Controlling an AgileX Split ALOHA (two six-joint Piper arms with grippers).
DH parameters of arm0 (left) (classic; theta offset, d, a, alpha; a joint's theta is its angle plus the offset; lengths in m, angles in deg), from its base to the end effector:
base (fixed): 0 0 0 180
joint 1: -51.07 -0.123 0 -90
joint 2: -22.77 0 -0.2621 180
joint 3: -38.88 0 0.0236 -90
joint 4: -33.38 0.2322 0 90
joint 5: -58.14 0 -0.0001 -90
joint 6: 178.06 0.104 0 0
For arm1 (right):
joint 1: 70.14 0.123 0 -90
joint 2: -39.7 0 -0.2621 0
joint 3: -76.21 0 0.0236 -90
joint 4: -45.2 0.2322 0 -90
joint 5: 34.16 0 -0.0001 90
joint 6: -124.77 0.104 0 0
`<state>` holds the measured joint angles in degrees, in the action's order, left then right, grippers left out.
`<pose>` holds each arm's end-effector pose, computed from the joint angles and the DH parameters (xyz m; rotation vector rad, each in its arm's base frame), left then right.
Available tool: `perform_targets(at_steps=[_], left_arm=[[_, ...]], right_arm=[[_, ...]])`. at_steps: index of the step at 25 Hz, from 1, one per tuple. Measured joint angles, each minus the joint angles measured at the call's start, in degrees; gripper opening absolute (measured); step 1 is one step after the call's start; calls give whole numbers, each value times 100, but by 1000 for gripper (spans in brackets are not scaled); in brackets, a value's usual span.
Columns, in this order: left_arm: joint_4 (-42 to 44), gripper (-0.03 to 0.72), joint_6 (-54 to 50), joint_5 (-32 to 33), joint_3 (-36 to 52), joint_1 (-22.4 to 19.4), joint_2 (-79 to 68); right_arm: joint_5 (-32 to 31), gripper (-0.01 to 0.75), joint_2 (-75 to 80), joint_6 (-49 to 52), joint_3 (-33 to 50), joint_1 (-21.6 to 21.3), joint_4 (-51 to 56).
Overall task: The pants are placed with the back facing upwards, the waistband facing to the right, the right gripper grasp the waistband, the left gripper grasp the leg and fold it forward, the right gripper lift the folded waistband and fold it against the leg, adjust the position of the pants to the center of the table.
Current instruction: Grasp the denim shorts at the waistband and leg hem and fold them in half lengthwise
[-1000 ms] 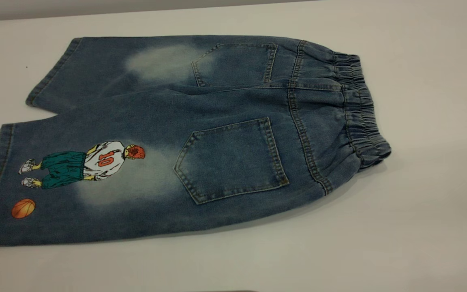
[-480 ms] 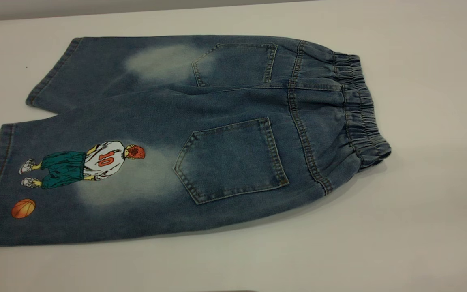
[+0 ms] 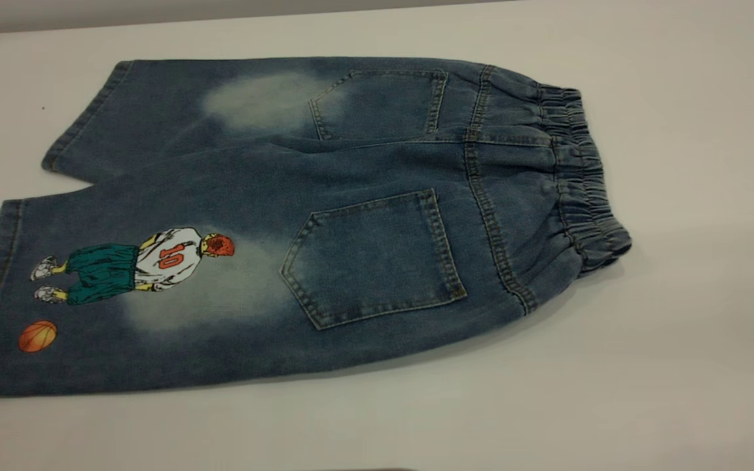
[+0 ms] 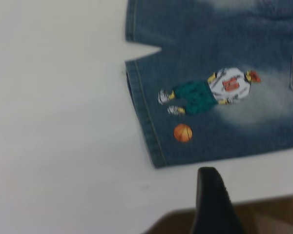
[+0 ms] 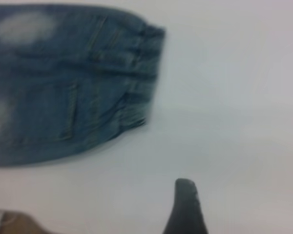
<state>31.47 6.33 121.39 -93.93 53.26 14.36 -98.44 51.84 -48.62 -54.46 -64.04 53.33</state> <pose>0.0099 -0.0035 0.2618 0.1217 2.0703 -0.0165 0.0189 0.0153 0.2497 0.0055 2.2009 0.2994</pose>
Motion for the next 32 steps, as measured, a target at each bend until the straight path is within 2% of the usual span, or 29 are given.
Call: perform_targets(at_steps=[5, 10, 15, 19, 22, 25, 29, 32], left_arm=[[5, 391, 75, -663, -330, 0, -1149], [-57, 394, 686, -1127, -673, 0, -2791], [-377, 466, 1316, -1671, -874, 0, -4232], [-944, 519, 1747, -2116, -964, 20, -5383], [-1357, 530, 2155, -2564, -1003, 154, -6179], [-1580, 532, 2391, -2885, -1033, 324, -6907], [-1673, 532, 2505, -3135, -1170, 523, -7706], [-1745, 532, 2517, -3218, -1260, 587, -8120]], right_arm=[[642, 525, 1247, -251, -77, 0, 638], [1349, 580, 2674, -915, -77, 0, 1365], [2114, 584, 4073, -1557, -77, 0, 2202], [2644, 584, 5281, -2333, -77, 0, 2976], [3020, 584, 6261, -3136, -82, 0, 3862], [3245, 584, 7237, -4440, -126, 0, 5107], [3145, 584, 8454, -6207, -143, 0, 6929], [3040, 584, 9187, -7145, -174, 0, 8013]])
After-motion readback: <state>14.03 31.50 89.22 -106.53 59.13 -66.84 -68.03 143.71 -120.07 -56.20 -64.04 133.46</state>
